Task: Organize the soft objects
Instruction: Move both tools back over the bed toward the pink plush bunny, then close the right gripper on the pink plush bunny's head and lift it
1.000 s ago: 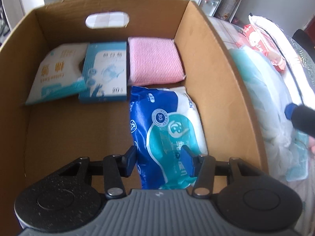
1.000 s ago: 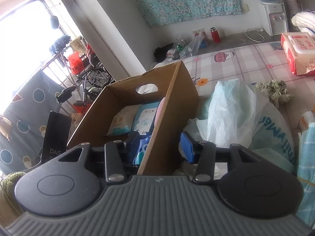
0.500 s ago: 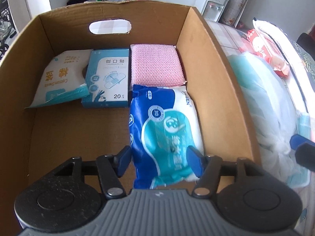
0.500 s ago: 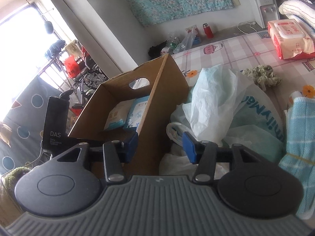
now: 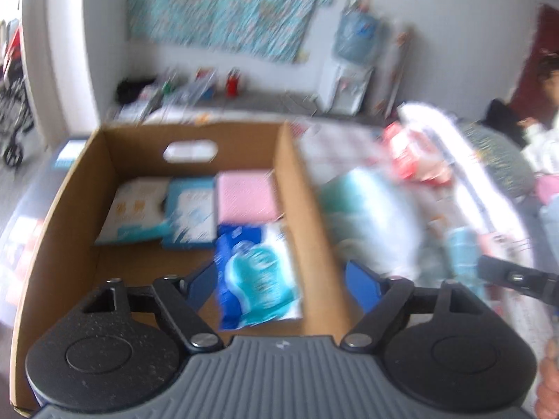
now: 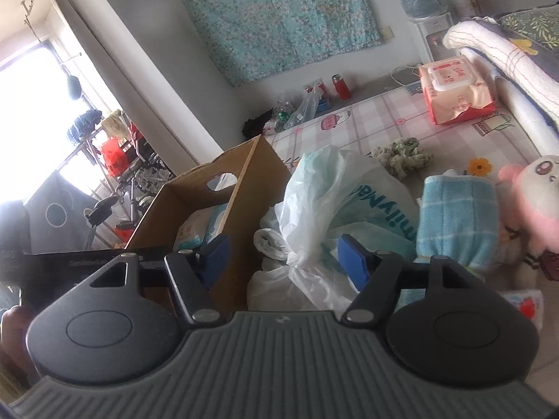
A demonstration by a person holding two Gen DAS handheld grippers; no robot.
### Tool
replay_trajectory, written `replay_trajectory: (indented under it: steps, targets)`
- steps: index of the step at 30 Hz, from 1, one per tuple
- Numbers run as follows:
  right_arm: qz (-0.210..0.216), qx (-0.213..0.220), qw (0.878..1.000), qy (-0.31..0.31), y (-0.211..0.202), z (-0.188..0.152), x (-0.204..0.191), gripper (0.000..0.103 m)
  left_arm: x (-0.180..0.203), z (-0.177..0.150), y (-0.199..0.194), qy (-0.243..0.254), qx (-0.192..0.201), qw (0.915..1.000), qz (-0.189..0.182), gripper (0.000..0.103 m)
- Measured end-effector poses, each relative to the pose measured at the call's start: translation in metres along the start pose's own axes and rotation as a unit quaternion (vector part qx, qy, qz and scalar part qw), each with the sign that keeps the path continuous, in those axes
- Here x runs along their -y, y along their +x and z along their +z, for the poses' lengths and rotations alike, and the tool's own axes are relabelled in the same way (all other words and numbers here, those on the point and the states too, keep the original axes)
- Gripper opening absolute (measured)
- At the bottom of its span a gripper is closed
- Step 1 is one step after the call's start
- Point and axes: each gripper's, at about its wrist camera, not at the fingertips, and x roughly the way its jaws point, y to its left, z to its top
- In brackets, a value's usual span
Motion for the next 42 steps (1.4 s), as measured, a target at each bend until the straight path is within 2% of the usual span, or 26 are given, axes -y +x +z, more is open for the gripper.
replay_trajectory:
  steps: [3,6,12,18,20,25,30,34,37,42]
  targets:
    - [-0.016,0.015,1.0,0.003,-0.018,0.0,0.011,0.071,0.029,-0.009,-0.018,0.024,0.043,0.9985,-0.024,0.09]
    - [-0.033,0.034,0.999,0.004,-0.037,0.002,0.024,0.073,0.064,-0.017,-0.024,0.061,0.064,0.9951,-0.045,0.091]
    - [-0.067,0.068,0.995,0.027,-0.078,0.005,0.064,0.077,0.141,-0.023,-0.005,0.129,0.07,0.9855,-0.086,0.091]
    - [-0.121,0.078,0.989,0.041,-0.11,0.011,0.113,0.078,0.212,-0.04,0.023,0.171,0.08,0.9739,-0.126,0.091]
    - [-0.134,0.078,0.987,0.045,-0.113,0.013,0.129,0.078,0.232,-0.049,0.031,0.192,0.086,0.969,-0.129,0.091]
    - [-0.163,0.075,0.982,0.064,-0.112,0.019,0.165,0.078,0.269,-0.067,0.058,0.242,0.102,0.9584,-0.111,0.09]
    - [-0.165,0.061,0.979,0.102,-0.099,0.027,0.204,0.078,0.283,-0.074,0.085,0.237,0.094,0.9599,-0.117,0.088]
    - [-0.16,0.035,0.977,0.137,-0.077,0.034,0.23,0.075,0.292,-0.079,0.102,0.251,0.091,0.9557,-0.124,0.083]
    - [-0.148,0.016,0.977,0.155,-0.057,0.042,0.242,0.07,0.298,-0.08,0.113,0.258,0.086,0.9538,-0.126,0.081]
    - [-0.15,-0.005,0.976,0.157,-0.022,0.058,0.25,0.07,0.302,-0.074,0.134,0.245,0.072,0.9577,-0.133,0.081]
